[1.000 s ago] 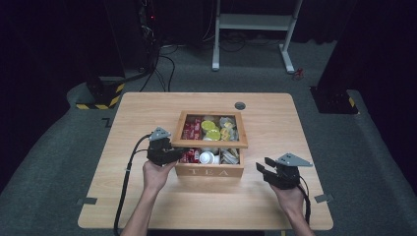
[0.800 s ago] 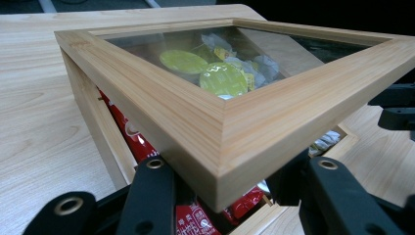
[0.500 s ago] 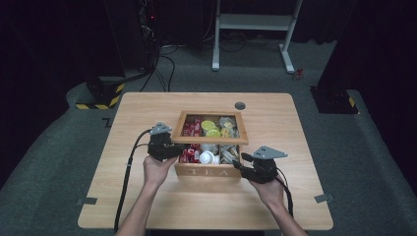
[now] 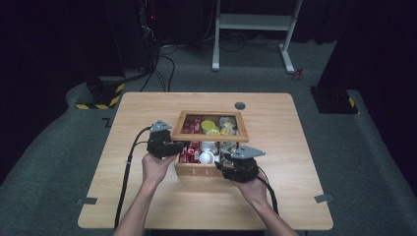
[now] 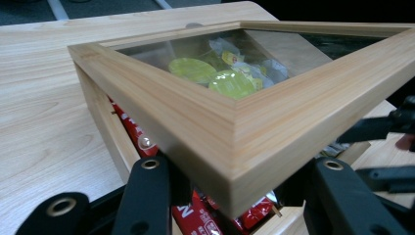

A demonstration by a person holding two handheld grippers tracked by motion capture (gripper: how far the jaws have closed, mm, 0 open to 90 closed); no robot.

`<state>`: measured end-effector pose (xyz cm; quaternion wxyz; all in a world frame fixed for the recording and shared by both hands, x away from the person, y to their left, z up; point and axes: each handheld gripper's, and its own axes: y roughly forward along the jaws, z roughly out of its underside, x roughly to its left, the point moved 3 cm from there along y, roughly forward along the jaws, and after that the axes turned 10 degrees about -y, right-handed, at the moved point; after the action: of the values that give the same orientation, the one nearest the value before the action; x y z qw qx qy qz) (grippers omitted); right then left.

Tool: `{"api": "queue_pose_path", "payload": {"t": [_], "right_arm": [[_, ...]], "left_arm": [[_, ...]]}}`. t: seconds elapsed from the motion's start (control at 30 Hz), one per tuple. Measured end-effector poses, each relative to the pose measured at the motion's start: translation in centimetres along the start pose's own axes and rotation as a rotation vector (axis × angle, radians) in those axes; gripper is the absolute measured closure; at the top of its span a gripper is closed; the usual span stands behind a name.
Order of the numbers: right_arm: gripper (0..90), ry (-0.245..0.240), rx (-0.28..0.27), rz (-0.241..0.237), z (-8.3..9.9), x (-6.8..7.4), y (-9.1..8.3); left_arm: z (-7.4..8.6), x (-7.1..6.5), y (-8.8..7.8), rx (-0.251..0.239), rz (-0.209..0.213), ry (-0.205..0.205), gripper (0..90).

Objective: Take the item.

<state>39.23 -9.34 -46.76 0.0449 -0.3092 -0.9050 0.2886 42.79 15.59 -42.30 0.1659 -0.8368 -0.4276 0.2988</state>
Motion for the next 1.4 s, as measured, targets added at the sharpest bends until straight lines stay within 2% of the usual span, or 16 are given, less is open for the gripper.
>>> {"api": "queue_pose_path", "payload": {"t": [0.17,0.23,0.47,0.7,0.93,1.0,1.2,1.4], "right_arm": [[51.0,-0.014,0.018,-0.014,-0.8,0.7,1.5],[51.4,-0.027,0.018,-0.002,-1.1,0.9,2.0],[50.9,-0.024,0.026,0.003,-2.0,1.2,3.5],[49.8,-0.044,0.067,-0.005,-2.8,1.4,5.0],[48.5,-0.063,0.094,0.018,-2.9,1.4,5.6],[47.0,-0.090,0.106,0.032,-2.9,1.5,5.9],[45.3,-0.113,0.115,0.054,-3.0,1.7,6.2],[44.5,-0.112,0.122,0.059,-2.9,1.6,6.0]], "left_arm": [[-0.3,0.2,-0.2,-0.008,-0.013,0.002,58.5],[-0.3,0.2,-0.2,-0.006,-0.012,0.000,58.3],[-0.6,0.4,-0.1,-0.012,-0.011,-0.005,58.1],[-0.5,0.7,0.0,0.005,-0.020,-0.008,56.9],[-0.6,0.8,0.0,0.008,-0.020,-0.014,56.8],[-0.5,0.8,0.0,0.009,-0.022,-0.012,56.6],[-0.6,0.8,0.0,-0.001,-0.017,-0.021,56.6],[-0.7,1.0,0.0,-0.002,-0.012,-0.024,56.7]]}}
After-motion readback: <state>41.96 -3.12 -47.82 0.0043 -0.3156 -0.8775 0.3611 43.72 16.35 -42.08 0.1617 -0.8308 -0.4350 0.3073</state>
